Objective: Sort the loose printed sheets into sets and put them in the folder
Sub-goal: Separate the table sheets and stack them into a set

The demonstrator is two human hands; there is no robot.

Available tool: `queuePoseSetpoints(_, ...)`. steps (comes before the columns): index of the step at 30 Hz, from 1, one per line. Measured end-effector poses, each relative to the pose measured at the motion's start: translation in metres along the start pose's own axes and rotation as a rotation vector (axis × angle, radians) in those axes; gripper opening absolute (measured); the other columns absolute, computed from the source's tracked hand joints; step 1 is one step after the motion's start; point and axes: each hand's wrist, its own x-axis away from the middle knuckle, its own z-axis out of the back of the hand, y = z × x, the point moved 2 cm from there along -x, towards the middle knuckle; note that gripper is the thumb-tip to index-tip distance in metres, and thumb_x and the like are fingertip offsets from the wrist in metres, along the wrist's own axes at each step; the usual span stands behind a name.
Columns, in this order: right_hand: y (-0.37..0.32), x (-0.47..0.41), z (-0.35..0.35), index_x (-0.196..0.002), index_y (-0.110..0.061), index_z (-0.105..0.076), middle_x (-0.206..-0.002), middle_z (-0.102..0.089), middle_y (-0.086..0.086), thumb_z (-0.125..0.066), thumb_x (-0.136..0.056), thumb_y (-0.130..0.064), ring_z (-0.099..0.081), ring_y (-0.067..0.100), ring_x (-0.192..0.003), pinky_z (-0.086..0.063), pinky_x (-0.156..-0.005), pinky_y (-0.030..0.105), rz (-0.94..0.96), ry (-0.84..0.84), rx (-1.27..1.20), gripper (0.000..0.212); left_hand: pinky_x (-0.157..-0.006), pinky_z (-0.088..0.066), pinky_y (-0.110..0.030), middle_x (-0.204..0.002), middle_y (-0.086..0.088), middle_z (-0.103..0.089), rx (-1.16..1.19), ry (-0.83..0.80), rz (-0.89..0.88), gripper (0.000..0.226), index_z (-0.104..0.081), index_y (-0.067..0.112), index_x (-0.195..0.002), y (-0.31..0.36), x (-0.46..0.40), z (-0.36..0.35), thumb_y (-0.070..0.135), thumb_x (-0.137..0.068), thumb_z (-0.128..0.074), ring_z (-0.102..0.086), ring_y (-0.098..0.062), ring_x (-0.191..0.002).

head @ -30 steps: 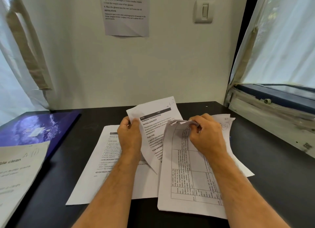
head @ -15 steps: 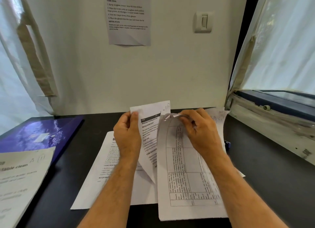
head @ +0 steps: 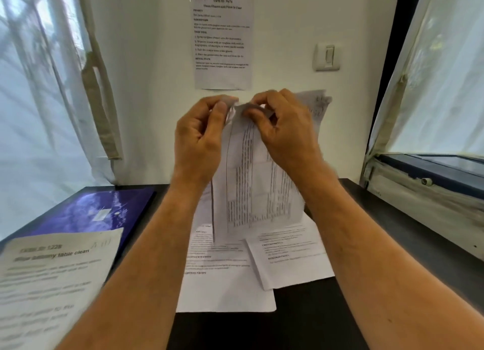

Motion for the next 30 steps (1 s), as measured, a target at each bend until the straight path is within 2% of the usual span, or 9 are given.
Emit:
queuePoseSetpoints(4,-0.013,-0.013,-0.002,-0.101,-0.012,-0.064,-0.093,-0.052,-0.007,-0.061,-0.097,-0.032,-0.048,0.002,-0.078,-0.04,-0.069,0.006,0.008,0.043,-0.013,0.02,-0.065,-0.053,-0.019,-0.089,0.002,-0.067,0.043,-0.068,-0.024,0.025,-0.064,0.014,-0.104,0.005,-0.002,0.011,0.034,-0.103,-0.048,-0.068,-0.016,-0.079)
queuePoseSetpoints(7,-0.02,-0.013,-0.003,-0.1,-0.009,-0.065,-0.093,-0.052,-0.005,-0.062,-0.096,-0.028,-0.044,-0.003,-0.075,-0.04,-0.072,0.005,0.024,0.098,-0.033,0.02,-0.067,-0.058,-0.022,-0.092,0.004,-0.068,-0.031,-0.126,-0.005,0.032,-0.061,0.023,-0.111,-0.001,0.003,0.013,0.05,-0.092,-0.061,-0.07,-0.018,-0.083)
queuePoseSetpoints(11,-0.026,-0.009,-0.007,-0.105,-0.01,-0.064,-0.102,-0.048,-0.002,-0.063,-0.096,-0.029,-0.047,-0.001,-0.082,-0.043,-0.073,0.006,0.005,0.058,-0.095,0.021,-0.064,-0.056,-0.017,-0.089,0.012,-0.069,-0.128,-0.044,0.094,0.007,-0.061,0.026,-0.106,-0.012,0.009,0.016,0.024,-0.099,-0.059,-0.071,-0.004,-0.079)
queuePoseSetpoints(15,-0.023,-0.008,-0.013,-0.114,-0.012,-0.06,-0.12,-0.044,0.002,-0.064,-0.095,-0.031,-0.05,0.006,-0.099,-0.046,-0.079,0.007,-0.045,-0.009,-0.105,0.027,-0.068,-0.06,-0.024,-0.092,0.007,-0.072,0.013,-0.048,0.203,0.01,-0.062,0.027,-0.105,-0.015,0.015,0.014,0.02,-0.101,-0.056,-0.073,-0.014,-0.083)
queuePoseSetpoints(17,-0.02,-0.008,-0.018,-0.113,-0.011,-0.06,-0.117,-0.045,-0.001,-0.065,-0.095,-0.031,-0.05,0.007,-0.099,-0.043,-0.078,0.009,-0.043,-0.022,-0.094,0.028,-0.069,-0.061,-0.029,-0.091,0.005,-0.074,0.14,-0.06,0.325,0.011,-0.062,0.026,-0.107,-0.017,0.021,0.012,0.019,-0.101,-0.056,-0.074,-0.018,-0.085)
queuePoseSetpoints(19,-0.017,-0.005,-0.022,-0.11,-0.011,-0.059,-0.111,-0.044,-0.005,-0.065,-0.095,-0.032,-0.051,0.009,-0.094,-0.043,-0.076,0.015,-0.041,-0.029,-0.068,0.026,-0.07,-0.061,-0.034,-0.091,0.001,-0.075,0.349,-0.113,0.51,0.018,-0.06,0.021,-0.114,-0.023,0.029,0.01,0.014,-0.097,-0.059,-0.074,-0.024,-0.085)
queuePoseSetpoints(21,-0.014,-0.001,-0.027,-0.106,-0.011,-0.057,-0.107,-0.044,-0.005,-0.065,-0.095,-0.032,-0.05,0.011,-0.09,-0.044,-0.073,0.019,-0.056,-0.032,-0.056,0.024,-0.074,-0.061,-0.042,-0.098,-0.01,-0.073,0.508,-0.204,0.651,0.043,-0.056,0.012,-0.126,-0.03,0.038,0.01,0.013,-0.084,-0.066,-0.073,-0.031,-0.09)
queuePoseSetpoints(24,-0.012,0.008,-0.032,-0.105,-0.011,-0.056,-0.106,-0.045,-0.002,-0.064,-0.095,-0.03,-0.049,0.01,-0.087,-0.042,-0.071,0.014,-0.09,-0.041,-0.064,0.023,-0.075,-0.06,-0.043,-0.108,-0.019,-0.07,0.519,-0.251,0.759,0.068,-0.051,0.003,-0.134,-0.038,0.052,0.008,0.011,-0.068,-0.063,-0.071,-0.036,-0.095)
queuePoseSetpoints(30,0.003,0.037,-0.036,-0.113,-0.017,-0.062,-0.109,-0.046,-0.002,-0.061,-0.098,-0.025,-0.046,0.001,-0.085,-0.038,-0.073,0.006,-0.18,-0.226,-0.076,0.018,-0.07,-0.059,-0.047,-0.117,-0.03,-0.065,0.515,-0.158,0.924,0.068,-0.051,0.003,-0.133,-0.065,0.077,0.01,0.002,-0.064,-0.055,-0.069,-0.043,-0.095)
